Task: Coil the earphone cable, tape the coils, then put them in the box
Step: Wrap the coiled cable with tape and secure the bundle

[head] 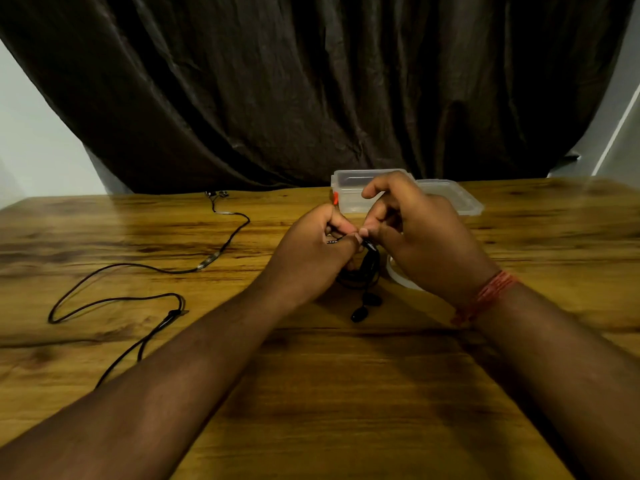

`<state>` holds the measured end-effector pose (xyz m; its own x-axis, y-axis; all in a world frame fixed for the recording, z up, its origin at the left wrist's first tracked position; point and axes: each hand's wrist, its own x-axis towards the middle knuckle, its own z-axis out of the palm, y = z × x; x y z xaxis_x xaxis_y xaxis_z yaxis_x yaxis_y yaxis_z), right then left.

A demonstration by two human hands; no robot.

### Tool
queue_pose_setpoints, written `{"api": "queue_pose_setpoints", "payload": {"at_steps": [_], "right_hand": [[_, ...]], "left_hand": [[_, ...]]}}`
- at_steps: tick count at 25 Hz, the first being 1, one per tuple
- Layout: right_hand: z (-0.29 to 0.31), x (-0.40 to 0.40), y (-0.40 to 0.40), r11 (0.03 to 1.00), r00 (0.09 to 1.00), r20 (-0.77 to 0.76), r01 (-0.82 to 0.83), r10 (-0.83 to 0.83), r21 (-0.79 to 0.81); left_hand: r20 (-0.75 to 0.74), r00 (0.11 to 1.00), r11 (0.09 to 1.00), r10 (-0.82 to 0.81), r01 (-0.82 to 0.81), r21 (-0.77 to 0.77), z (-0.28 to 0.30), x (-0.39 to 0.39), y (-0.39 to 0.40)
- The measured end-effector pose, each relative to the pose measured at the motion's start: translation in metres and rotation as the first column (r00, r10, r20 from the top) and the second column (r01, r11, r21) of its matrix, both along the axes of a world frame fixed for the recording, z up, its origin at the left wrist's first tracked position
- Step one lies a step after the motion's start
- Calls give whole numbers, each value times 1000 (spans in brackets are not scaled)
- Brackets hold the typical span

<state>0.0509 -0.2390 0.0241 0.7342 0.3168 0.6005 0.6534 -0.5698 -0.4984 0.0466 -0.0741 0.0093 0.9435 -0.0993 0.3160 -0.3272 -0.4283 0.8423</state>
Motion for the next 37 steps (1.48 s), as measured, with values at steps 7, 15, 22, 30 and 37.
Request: {"api": "queue_pose_setpoints", "payload": {"at_steps": [7, 15, 22, 30, 37], "right_hand": [[-2, -3, 12, 957, 955, 278, 171, -102, -236], [-4, -2, 19, 851, 901, 433, 249, -28, -463], [-6, -7, 30, 818, 885, 464, 282, -21, -501], [-6, -14, 34, 798, 875, 484, 293, -1, -526], [-13, -4, 28, 986, 974, 196, 133, -112, -98]], "left_hand": [[-234, 969, 909, -81, -25, -417, 1, 0, -5], [-417, 890, 747, -187, -147, -648, 11, -8, -1], [-442, 895, 770, -61, -240, -592, 12, -11, 0], [-465, 885, 748, -17, -297, -593, 13, -10, 4], [-396, 909, 682, -127, -210, -700, 13, 4, 10]]}}
